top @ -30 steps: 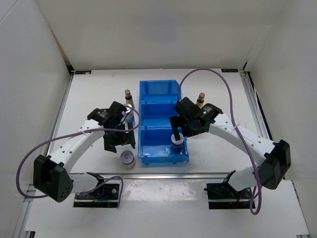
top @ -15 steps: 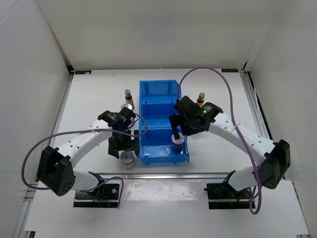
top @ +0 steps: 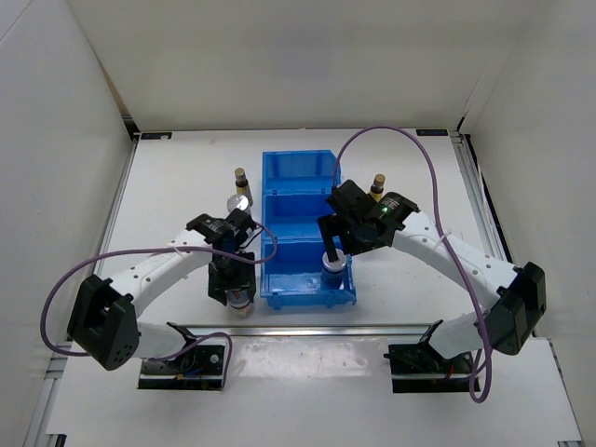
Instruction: Organize the condiment bottles
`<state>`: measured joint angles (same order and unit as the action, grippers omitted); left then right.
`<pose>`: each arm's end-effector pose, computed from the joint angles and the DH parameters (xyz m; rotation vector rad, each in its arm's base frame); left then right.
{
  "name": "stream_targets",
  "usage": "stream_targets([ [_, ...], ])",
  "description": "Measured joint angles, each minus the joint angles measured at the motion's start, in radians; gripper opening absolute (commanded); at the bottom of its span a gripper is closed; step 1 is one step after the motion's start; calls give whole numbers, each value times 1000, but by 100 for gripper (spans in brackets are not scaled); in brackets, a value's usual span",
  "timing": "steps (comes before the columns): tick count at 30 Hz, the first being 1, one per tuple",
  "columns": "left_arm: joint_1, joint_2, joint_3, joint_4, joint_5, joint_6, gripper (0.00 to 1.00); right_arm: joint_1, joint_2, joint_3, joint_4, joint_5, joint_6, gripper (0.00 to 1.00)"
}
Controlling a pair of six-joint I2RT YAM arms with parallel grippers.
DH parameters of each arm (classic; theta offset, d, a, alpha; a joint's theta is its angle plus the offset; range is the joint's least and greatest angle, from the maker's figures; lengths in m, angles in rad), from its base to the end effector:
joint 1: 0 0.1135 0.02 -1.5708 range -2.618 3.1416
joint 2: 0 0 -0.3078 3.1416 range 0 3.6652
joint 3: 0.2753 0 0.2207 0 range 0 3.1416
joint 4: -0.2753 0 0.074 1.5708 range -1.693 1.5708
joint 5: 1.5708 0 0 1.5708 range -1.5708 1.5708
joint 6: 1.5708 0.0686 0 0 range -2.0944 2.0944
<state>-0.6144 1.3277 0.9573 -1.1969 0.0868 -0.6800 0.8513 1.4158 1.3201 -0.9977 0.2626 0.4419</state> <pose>0.1323 -0.1006 0.2490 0.1011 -3.0884 0.1103 0.1808 0.1794 0.3325 -0.4474 2.5669 0.1073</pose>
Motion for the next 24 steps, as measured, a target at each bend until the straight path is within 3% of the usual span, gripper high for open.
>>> stream_targets([
  [5,-2,-7,-1,1,-3,-4,37,0,0,0,-2,0,1,100],
  [8,-3,-12,-2,0,-10,-12,35,0,0,0,-2,0,2,100],
  [12,-3,-24,16,-24,-28,-21,20,0,0,0,-2,1,2,100],
  [16,-3,-29,97,-82,-68,-30,11,0,0,0,-2,1,2,100],
  [24,-3,-32,322,-151,-145,-30,11,0,-5,-5,-1,6,2,100],
])
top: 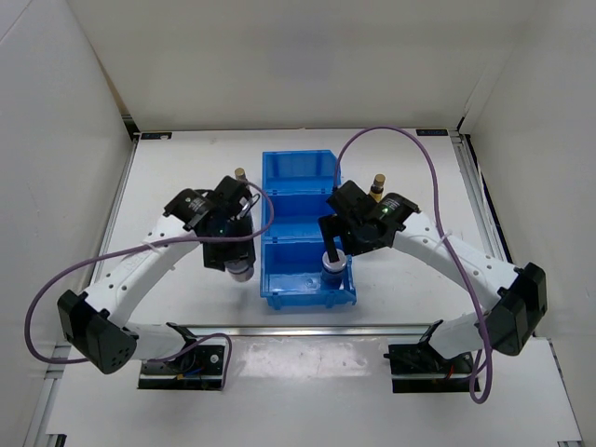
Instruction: Organize the condiment bottles
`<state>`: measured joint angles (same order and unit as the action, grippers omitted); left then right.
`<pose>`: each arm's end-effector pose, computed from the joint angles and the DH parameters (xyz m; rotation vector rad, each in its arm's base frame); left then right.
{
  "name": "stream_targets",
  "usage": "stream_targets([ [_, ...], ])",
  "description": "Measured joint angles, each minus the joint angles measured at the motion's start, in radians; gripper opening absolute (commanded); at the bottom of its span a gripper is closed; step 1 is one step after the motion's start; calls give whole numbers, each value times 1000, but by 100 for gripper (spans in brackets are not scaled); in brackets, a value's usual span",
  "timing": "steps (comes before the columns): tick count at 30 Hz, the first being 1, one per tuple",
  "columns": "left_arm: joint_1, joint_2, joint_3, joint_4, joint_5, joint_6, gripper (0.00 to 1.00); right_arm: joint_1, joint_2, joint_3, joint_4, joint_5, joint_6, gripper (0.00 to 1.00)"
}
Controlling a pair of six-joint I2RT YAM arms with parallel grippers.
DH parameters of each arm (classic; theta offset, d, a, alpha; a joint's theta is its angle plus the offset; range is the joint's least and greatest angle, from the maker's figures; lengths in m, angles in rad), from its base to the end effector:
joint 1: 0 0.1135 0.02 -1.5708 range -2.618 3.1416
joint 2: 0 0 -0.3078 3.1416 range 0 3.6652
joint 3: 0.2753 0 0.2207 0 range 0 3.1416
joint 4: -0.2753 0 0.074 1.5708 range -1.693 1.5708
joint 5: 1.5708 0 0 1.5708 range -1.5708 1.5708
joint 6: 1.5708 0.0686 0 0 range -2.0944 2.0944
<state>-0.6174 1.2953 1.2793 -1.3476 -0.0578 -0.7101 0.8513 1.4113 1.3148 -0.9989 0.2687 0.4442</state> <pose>0.1482 -0.1003 0.3268 -0.1450 2.9369 -0.1214 0.1801 0.1779 0.3320 -0.4426 2.5661 0.0999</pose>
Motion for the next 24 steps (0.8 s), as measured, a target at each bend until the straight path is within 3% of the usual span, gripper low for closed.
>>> stream_targets([
  [12,-18,109,449,-24,-38,44,11,-24,-87,-2,-2,69,2,100],
  [19,-153,245,471,-23,-5,48,11,-124,-138,-2,-17,77,8,100],
  [24,-206,294,371,-3,37,48,11,-188,-181,-2,-23,74,-1,100],
])
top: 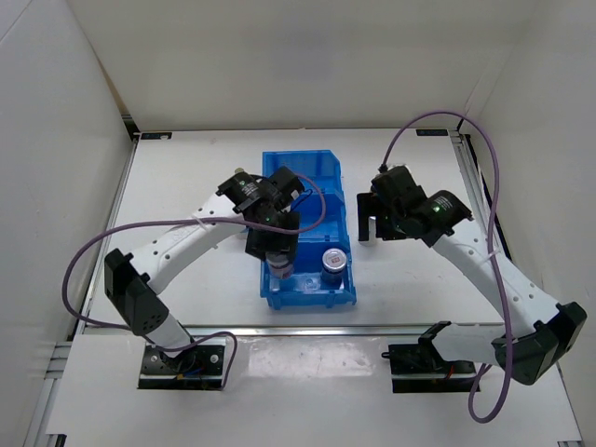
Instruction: Organize the condiment bottles
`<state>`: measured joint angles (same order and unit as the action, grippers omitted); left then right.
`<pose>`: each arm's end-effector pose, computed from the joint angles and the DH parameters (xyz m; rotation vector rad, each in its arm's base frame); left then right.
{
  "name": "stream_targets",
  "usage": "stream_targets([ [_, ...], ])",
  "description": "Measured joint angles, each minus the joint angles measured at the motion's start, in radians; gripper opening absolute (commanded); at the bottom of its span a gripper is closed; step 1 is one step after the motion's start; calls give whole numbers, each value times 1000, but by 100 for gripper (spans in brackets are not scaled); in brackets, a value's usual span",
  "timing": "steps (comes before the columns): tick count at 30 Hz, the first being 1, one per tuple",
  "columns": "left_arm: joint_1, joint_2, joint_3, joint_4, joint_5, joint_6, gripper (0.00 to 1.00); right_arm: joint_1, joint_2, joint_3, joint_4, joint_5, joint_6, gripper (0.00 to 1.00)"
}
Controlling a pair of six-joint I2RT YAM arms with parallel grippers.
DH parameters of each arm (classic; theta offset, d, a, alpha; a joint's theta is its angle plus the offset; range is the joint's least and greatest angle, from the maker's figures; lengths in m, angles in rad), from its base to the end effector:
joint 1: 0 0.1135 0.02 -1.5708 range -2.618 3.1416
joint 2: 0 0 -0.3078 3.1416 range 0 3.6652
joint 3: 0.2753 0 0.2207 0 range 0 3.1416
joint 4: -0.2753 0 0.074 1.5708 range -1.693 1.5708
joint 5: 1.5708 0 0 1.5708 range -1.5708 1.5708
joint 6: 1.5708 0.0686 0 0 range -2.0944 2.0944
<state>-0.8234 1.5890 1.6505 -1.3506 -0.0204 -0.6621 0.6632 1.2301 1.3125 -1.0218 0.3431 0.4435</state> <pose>0.1870 -0.1997 0.3572 0.2302 2.9002 -0.2571 0.1763 0.1084 0.3690 -0.1298 2.4318 0.0590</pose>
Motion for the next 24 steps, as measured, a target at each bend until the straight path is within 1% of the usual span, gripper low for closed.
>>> stream_targets([
  [4,0,3,-89,-18,13,3,11,-20,-14,0,0,-5,-6,100],
  [14,1,59,-106,12,2,45,11,-27,-11,3,-16,-27,-6,100],
  [15,2,64,-106,18,1,52,12,-30,-6,8,-25,-29,-6,100],
  [19,2,89,-106,36,-9,74,21,-45,21,47,-45,-31,-7,100],
  [21,6,105,-110,53,-17,86,31,-56,39,66,-50,-32,-12,100],
  [22,8,111,-115,62,-20,93,40,-63,49,72,-50,-32,-17,100],
  [24,15,128,-123,79,-23,106,50,-84,76,77,-47,-34,-31,100],
])
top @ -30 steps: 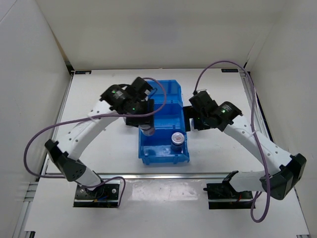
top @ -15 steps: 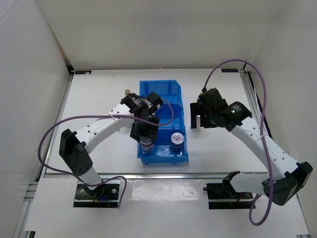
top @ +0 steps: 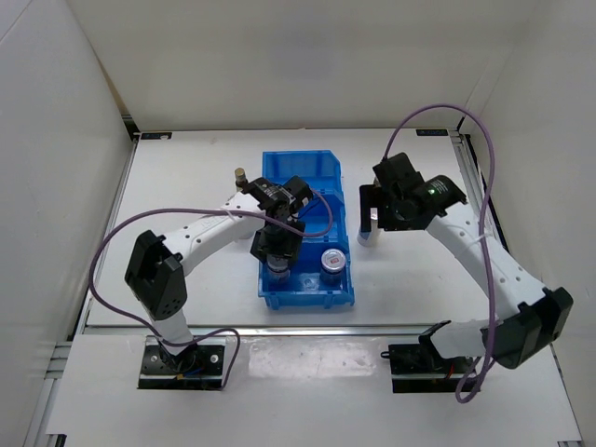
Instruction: Organize the condiment bottles
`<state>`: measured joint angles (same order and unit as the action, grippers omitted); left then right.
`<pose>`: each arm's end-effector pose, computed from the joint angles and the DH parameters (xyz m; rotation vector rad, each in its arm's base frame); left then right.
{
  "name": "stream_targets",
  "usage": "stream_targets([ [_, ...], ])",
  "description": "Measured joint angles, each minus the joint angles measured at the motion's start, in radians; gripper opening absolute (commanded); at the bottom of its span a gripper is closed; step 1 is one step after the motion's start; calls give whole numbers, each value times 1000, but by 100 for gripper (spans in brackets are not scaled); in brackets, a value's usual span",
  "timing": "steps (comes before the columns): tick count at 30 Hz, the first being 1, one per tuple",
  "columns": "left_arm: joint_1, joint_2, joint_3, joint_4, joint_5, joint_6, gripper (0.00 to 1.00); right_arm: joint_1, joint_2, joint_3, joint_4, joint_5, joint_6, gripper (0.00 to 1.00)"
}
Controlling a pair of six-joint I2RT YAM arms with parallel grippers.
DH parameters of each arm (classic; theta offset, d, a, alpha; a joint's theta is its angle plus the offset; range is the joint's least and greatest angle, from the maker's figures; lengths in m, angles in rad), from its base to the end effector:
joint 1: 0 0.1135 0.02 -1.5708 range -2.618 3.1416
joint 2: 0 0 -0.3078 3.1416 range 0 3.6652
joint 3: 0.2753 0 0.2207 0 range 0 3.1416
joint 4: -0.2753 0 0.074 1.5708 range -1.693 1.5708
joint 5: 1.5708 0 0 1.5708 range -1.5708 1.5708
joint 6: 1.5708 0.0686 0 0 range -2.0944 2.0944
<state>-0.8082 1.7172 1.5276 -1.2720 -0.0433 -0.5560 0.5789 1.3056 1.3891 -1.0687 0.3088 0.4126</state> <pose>0.2096 -0.2151 0.2952 0.3774 3.0055 -0.0535 0.1981 0.1045 0.3719 -0.0902 2.4865 0.0162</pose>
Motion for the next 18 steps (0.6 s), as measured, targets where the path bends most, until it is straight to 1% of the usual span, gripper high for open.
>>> stream_targets([
  [1,6,10,-3,8,0,8,57,-14,17,1,2,-2,-7,100],
  [2,13,16,-8,21,1,14,69,-31,37,2,6,-6,-16,100],
  [4,31,25,-17,47,11,28,80,-64,74,2,23,-24,-36,100],
  [5,39,28,-22,58,19,34,88,-78,91,2,34,-34,-46,100],
  [7,57,32,-29,81,39,47,93,-104,127,2,58,-56,-64,100],
  [8,64,35,-29,88,47,55,98,-114,144,2,70,-65,-73,100],
  [9,68,39,-29,93,51,60,100,-122,163,3,82,-75,-80,100],
  [14,74,44,-31,101,53,72,100,-128,262,17,129,-111,-91,100],
  [18,73,42,-16,76,54,78,100,-127,323,23,158,-129,-91,100],
])
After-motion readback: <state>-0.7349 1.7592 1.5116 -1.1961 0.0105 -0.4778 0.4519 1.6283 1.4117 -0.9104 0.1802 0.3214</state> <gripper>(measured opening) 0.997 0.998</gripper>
